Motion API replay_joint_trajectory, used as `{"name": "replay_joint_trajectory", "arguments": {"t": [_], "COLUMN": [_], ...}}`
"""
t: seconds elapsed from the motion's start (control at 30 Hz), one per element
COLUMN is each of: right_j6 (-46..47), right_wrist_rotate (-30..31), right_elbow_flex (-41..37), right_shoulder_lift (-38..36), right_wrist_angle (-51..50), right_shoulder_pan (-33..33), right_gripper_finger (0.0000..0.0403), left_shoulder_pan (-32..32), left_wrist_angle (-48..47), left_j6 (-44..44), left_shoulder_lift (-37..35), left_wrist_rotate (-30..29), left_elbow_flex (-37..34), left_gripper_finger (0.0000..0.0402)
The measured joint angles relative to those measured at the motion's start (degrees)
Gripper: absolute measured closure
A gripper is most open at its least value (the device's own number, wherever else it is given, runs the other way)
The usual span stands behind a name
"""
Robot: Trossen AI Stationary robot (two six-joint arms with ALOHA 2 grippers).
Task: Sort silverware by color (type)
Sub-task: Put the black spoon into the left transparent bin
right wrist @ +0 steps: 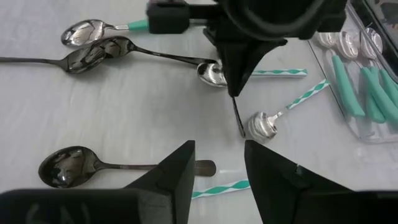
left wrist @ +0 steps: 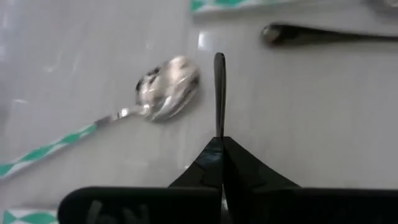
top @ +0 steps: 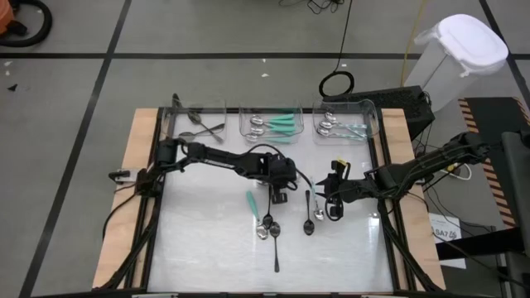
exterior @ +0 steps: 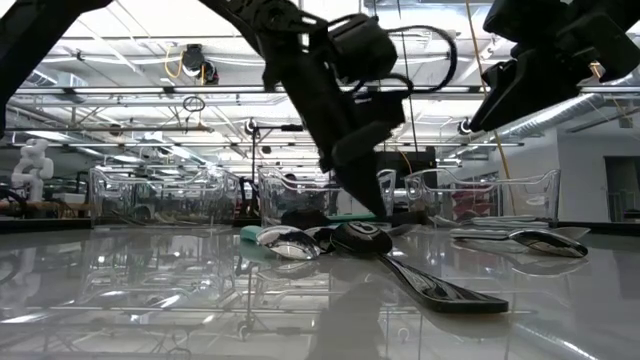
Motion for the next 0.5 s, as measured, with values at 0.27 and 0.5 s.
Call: {"name": "replay_joint_trajectory", "arguments": {"t": [0.27,0.5], "right_j6": [0.01,3.29], "right_wrist_rotate": [0.00,0.01], "right_elbow_flex": [0.01,0.00], "right_shoulder_lift": [0.01,2.39], "right_wrist_angle": [0.33,2.99], "right_shoulder_pan": [0.00,-0.02], "right_gripper_finger": [0.0267,0.0266], "left_shoulder_pan": [-1.68,-2.03], "left_wrist_angle": [-2.75,-2.53], "left_j6": [-0.15,-0.50], "left_shoulder_lift": [-0.01,-0.03], "left_wrist_rotate": [0.35,0.42], "left_elbow_flex": [0.94,0.94], "left_gripper_finger": [0.0400,0.0401]}}
